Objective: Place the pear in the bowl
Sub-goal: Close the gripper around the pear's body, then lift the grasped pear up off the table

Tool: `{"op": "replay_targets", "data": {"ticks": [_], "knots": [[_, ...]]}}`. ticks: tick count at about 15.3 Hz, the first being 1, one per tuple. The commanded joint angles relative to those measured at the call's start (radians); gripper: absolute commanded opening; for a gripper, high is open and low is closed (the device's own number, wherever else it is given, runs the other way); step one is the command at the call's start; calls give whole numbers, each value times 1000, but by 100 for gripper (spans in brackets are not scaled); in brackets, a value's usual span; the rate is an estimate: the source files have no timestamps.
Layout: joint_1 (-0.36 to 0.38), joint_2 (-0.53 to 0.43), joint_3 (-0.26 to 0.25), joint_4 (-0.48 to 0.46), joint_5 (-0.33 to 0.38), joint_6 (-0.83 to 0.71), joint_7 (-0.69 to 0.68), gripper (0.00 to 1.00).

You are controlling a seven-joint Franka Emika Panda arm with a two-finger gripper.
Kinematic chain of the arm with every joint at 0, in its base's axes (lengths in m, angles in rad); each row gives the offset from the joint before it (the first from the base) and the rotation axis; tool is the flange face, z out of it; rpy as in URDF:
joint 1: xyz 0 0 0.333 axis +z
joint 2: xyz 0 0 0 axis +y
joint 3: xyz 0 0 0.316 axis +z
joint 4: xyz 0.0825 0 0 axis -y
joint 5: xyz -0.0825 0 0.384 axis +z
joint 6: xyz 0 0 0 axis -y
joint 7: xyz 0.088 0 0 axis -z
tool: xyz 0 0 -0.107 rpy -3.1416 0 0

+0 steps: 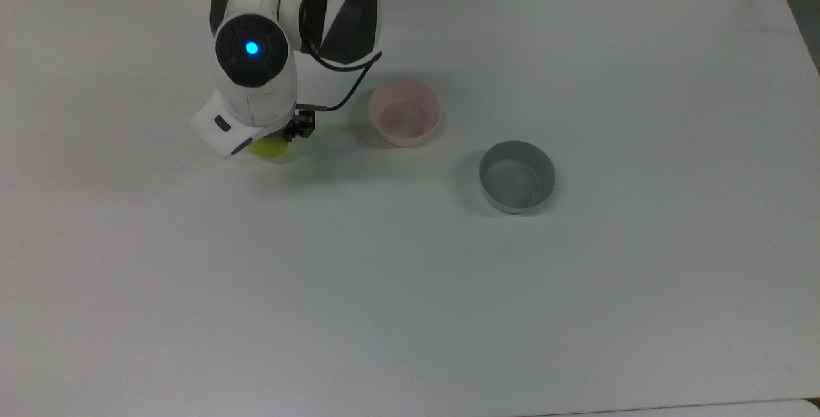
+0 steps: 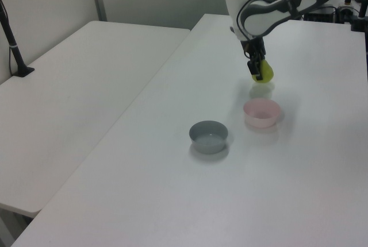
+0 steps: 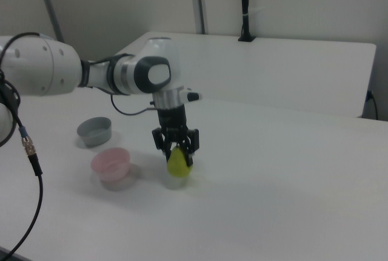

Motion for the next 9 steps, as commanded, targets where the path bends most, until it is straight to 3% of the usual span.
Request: {"op": "replay_targets", "data": {"ticks": [1,9], "knots": [[5,-149,-4,-26,-2,-88,8,39],[33,-171,1,31,20,-122,20,39]]}}
